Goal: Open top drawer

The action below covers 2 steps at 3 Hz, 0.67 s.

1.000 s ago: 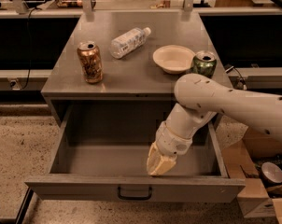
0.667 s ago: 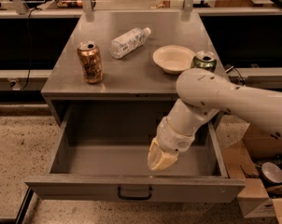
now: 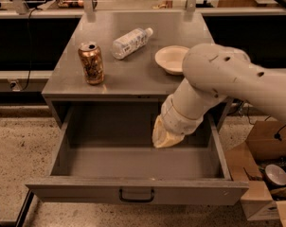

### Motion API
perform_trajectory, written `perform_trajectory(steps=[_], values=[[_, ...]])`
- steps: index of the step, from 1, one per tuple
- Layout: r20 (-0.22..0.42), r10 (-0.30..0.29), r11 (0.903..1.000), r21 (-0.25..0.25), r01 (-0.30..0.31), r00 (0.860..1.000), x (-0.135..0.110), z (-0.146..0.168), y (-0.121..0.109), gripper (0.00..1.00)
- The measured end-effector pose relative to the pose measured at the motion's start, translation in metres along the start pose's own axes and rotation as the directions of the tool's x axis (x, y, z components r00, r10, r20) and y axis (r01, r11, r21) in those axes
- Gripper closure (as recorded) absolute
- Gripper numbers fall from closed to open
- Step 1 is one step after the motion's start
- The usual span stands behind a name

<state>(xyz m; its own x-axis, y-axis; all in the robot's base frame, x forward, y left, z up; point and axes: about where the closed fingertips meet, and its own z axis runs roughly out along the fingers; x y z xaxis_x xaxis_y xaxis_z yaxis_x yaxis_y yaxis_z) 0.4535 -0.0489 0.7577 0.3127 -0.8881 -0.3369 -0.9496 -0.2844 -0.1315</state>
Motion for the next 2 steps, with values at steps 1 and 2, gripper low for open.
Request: perform_trajectory(steps=[1, 2], values=[[0.023, -0.038, 0.9955, 0.088, 0.035, 0.999, 0.002, -0.022, -0.023, 1.0], [0.104, -0.081, 0.981, 0.184, 0.061, 0.991, 0.006, -0.037, -0.049, 1.0]])
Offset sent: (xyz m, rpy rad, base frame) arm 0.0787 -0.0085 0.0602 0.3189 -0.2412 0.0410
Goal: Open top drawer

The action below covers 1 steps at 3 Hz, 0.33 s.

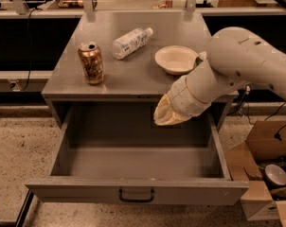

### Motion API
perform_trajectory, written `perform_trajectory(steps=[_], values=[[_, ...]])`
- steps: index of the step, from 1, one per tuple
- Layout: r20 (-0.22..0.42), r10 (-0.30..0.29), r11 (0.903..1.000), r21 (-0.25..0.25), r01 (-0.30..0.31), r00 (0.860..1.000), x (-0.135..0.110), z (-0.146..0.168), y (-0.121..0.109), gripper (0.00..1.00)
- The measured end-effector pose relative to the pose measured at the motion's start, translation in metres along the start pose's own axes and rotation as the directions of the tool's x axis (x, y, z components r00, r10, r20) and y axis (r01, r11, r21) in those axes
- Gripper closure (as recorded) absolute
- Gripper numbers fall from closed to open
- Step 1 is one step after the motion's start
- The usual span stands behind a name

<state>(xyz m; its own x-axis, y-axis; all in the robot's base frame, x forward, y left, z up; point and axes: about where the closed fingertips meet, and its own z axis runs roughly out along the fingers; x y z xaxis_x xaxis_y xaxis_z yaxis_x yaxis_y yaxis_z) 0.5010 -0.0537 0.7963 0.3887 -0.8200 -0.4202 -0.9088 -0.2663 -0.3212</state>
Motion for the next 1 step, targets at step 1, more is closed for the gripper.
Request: perform_trajectory(steps=[1], values=[[0.06, -0.086, 0.996, 0.028, 0.085, 0.994, -0.0167, -0.0042, -0.0236, 1.0]])
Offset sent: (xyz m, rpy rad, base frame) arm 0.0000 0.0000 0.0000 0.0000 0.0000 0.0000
